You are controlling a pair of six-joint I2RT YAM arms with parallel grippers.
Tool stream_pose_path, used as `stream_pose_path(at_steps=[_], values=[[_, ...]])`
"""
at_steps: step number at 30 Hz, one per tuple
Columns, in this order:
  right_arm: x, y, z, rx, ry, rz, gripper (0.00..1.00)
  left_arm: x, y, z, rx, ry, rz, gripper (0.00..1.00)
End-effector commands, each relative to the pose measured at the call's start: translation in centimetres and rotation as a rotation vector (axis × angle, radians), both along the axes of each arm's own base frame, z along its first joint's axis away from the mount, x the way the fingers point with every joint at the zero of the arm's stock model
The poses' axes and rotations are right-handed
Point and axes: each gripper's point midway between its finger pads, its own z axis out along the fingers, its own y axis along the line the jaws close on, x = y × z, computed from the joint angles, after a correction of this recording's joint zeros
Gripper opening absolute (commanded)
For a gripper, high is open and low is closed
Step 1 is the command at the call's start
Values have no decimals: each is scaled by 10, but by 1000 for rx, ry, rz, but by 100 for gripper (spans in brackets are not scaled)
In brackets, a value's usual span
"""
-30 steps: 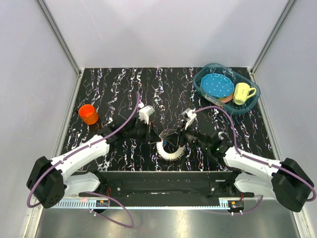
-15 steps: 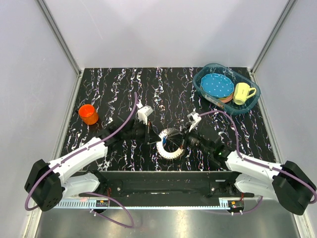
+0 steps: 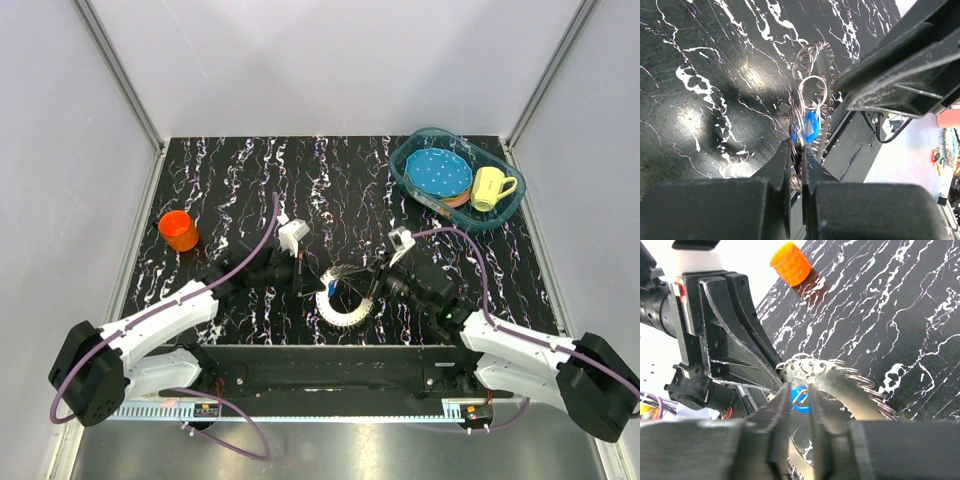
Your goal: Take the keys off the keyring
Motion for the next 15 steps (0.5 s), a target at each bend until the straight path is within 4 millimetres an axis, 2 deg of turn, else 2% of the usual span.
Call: stream_pose_path(at_steps=[1,3,4,6,7,10,15], values=[[-3,5,18,2,-19,30,34,8,-10,28,-86,-63,7,0],[-13,8,15,-13,-29,91,45,9,-10,34,-98,-74,15,0],[-24,10,9,-21,-28,150,49,9,-10,39,-109,-86,18,0],[-31,10,12,-13,-97,191,54,9,-10,45,-115,-91,19,0],[-34,8,6,-14,-109,202,62,8,-11,47,-120,-87,12,0],[-28,5,18,-6,-198,166,66,5,-13,53,-142,-75,-4,0],[-18,6,23,-49,-247,145,69,2,-18,64,-186,-60,-17,0]])
